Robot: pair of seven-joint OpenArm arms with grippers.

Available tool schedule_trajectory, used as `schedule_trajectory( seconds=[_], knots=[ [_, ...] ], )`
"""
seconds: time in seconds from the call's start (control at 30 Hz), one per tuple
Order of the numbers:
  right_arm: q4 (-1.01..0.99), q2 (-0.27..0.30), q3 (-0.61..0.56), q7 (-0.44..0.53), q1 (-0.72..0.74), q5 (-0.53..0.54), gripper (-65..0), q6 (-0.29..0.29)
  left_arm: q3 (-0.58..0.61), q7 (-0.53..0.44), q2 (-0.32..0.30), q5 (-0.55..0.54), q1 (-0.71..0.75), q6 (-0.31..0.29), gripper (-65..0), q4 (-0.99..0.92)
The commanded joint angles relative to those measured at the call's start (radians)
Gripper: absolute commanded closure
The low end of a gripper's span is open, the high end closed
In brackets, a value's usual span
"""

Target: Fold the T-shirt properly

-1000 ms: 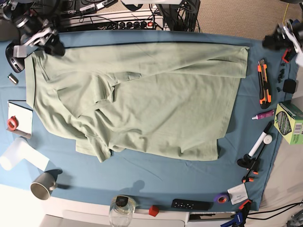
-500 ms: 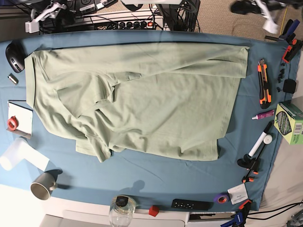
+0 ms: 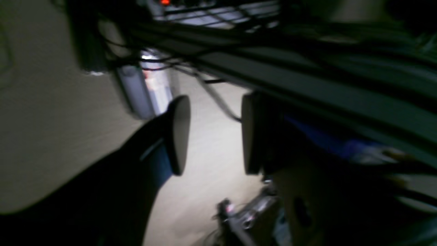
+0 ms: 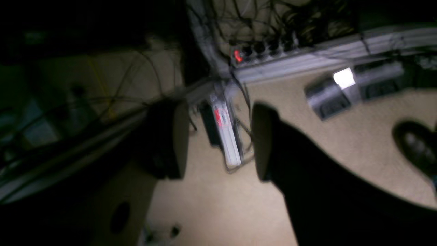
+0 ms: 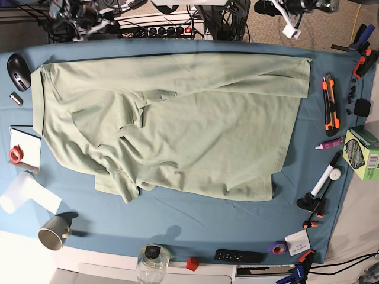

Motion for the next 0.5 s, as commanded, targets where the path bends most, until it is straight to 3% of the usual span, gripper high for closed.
schedule_trajectory(
  seconds=[0.0,0.07,0.13,0.27,0.33,0.43,0.47],
  knots=[
    [-0.03,0.015,-0.014,0.027,0.023,-0.033,-29.5,0.008,0.011,-0.04,-0.01,0.041,-0.002,0.018,-25.6,-0.018],
    [-0.113,0.015,-0.057,0.099,0.07,-0.142,-29.4,-0.023,0.041,-0.133,-0.01,0.137,-0.028,0.076,-25.6,-0.078],
    [-0.193,0.015,-0.115,0.185,0.111,-0.238,-29.4,-0.134,0.081,-0.245,-0.008,0.23,-0.057,0.132,-25.6,-0.153],
    [-0.349,0.003,-0.237,0.312,0.186,-0.373,-29.4,-0.372,0.178,-0.468,0.018,0.443,-0.145,0.345,-25.5,-0.366],
    [-0.415,-0.011,-0.281,0.315,0.222,-0.378,-29.4,-0.449,0.223,-0.512,0.04,0.492,-0.203,0.417,-25.6,-0.488],
    [-0.467,-0.044,-0.304,0.312,0.249,-0.378,-29.0,-0.533,0.267,-0.527,0.086,0.507,-0.286,0.473,-25.5,-0.642],
    [-0.472,-0.059,-0.304,0.312,0.251,-0.378,-25.8,-0.56,0.272,-0.527,0.104,0.515,-0.31,0.492,-25.5,-0.682]
  ],
)
